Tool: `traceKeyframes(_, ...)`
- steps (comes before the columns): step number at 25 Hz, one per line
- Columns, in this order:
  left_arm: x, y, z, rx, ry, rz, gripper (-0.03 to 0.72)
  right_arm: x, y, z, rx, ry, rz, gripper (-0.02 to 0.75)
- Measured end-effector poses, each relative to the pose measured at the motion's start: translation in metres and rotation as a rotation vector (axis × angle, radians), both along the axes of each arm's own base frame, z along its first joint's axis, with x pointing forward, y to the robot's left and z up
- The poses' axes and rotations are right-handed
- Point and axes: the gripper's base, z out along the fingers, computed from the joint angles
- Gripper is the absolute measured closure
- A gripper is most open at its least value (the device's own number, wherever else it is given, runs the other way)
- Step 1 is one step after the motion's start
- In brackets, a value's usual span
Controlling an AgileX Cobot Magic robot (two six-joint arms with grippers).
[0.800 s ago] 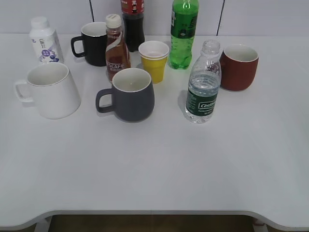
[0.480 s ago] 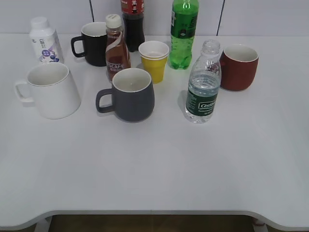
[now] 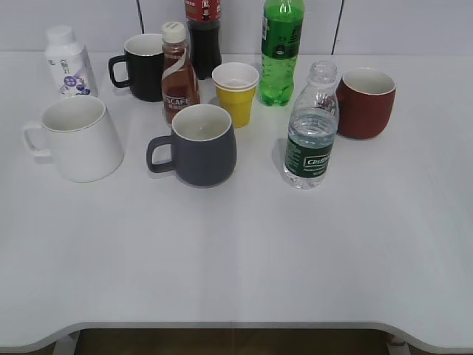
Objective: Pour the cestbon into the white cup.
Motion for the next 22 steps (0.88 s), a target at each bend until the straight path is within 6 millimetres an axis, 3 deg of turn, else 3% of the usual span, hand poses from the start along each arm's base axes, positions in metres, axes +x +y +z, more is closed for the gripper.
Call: traceKeyframes(22, 0.0000, 0.0000, 0.0000, 0.000, 0.000, 0.000, 0.447, 0.0000, 0.0000, 0.0000, 0.000, 0.000, 0.000, 0.148)
